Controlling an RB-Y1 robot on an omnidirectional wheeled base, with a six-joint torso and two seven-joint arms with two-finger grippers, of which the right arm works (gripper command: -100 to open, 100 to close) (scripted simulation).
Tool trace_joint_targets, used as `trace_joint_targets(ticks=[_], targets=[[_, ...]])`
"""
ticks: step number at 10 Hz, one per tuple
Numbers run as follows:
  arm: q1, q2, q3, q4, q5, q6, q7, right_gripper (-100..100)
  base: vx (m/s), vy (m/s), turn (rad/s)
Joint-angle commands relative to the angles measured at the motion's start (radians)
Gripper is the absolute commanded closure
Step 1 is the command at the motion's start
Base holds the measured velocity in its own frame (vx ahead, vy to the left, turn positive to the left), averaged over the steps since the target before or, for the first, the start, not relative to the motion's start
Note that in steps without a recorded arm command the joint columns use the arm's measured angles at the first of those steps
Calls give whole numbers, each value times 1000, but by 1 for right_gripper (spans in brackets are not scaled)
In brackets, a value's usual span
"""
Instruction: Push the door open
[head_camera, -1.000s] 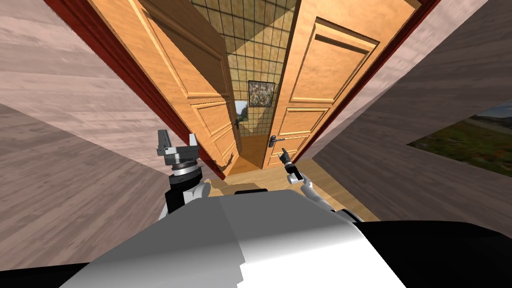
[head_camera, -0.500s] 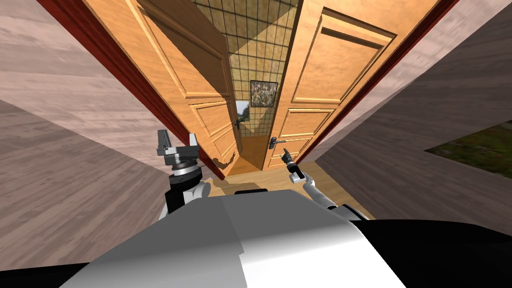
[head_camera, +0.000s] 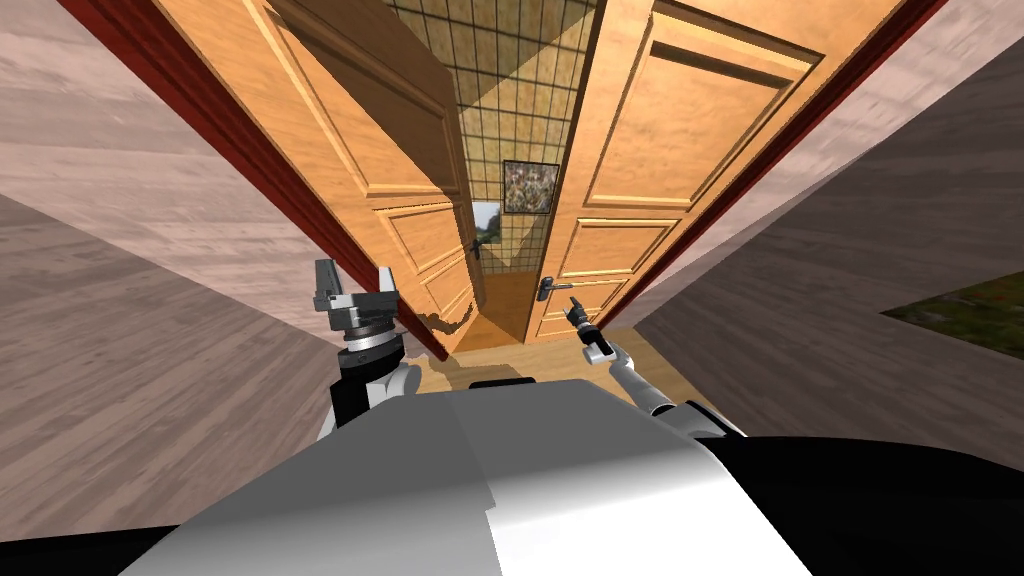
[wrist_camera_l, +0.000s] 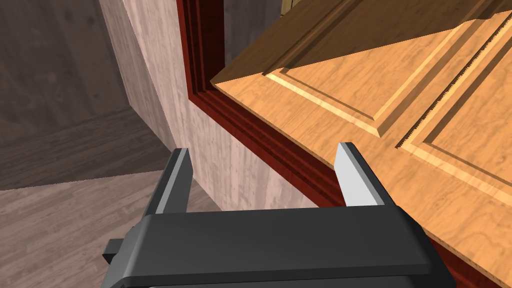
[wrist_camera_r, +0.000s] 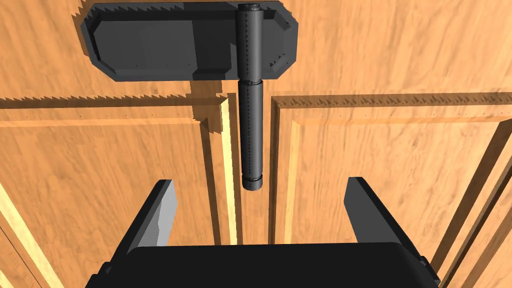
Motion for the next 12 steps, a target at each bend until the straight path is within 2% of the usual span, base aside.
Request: trace_joint_targets(ticks=[1, 7, 8, 9, 12], targets=[[-8, 8, -6, 9, 2, 4, 4, -100, 120, -23, 52], [-43, 39, -32, 48, 10, 23, 19, -100, 194, -17, 56], [-42, 37, -29, 47, 9, 20, 17, -100, 82, -21, 17], [-42, 37, -29, 47, 9, 20, 17, 100, -8, 3, -11], [-42, 37, -29, 47, 9, 20, 17, 100, -13, 1, 7]])
